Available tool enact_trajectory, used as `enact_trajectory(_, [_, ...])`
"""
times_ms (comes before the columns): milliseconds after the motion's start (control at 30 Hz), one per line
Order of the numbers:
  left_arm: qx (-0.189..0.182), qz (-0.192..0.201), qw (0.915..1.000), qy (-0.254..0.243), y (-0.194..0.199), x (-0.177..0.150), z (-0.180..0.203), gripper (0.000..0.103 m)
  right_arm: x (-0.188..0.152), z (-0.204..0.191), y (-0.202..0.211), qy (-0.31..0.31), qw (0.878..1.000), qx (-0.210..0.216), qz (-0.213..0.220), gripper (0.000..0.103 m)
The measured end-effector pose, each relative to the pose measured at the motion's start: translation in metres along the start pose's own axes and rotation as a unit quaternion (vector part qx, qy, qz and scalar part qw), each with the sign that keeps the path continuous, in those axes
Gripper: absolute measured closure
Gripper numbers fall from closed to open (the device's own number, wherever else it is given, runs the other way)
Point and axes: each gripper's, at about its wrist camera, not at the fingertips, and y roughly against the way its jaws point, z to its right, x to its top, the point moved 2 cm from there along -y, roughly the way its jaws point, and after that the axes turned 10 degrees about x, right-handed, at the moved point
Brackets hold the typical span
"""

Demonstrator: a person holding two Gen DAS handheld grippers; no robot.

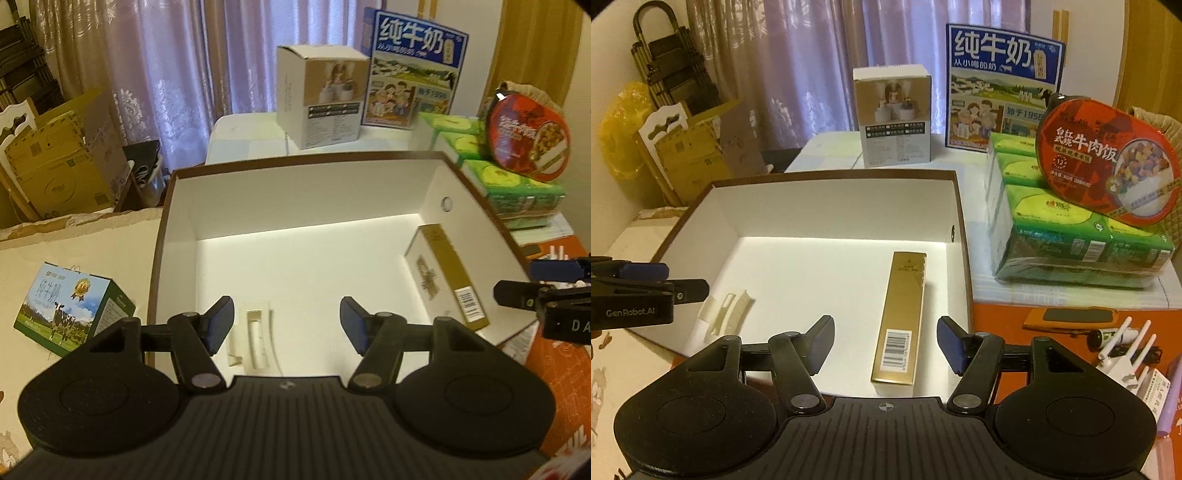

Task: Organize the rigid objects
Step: 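Lower and release the gold box with the right tool while the left tool releases the clip inside, then withdraw both open tools from the brown box back over the table items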

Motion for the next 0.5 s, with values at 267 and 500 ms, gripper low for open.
enact_trajectory(267, [-0.005,0.018,0.9998,0.006,0.034,-0.01,0.005,0.043,-0.012,0.001,0.03,-0.015,0.999,0.028,0.016,0.044])
enact_trajectory(500, [-0.001,0.018,0.9997,0.013,0.063,-0.027,0.02,0.043,-0.029,0.006,0.057,-0.006,0.998,0.052,0.032,0.044])
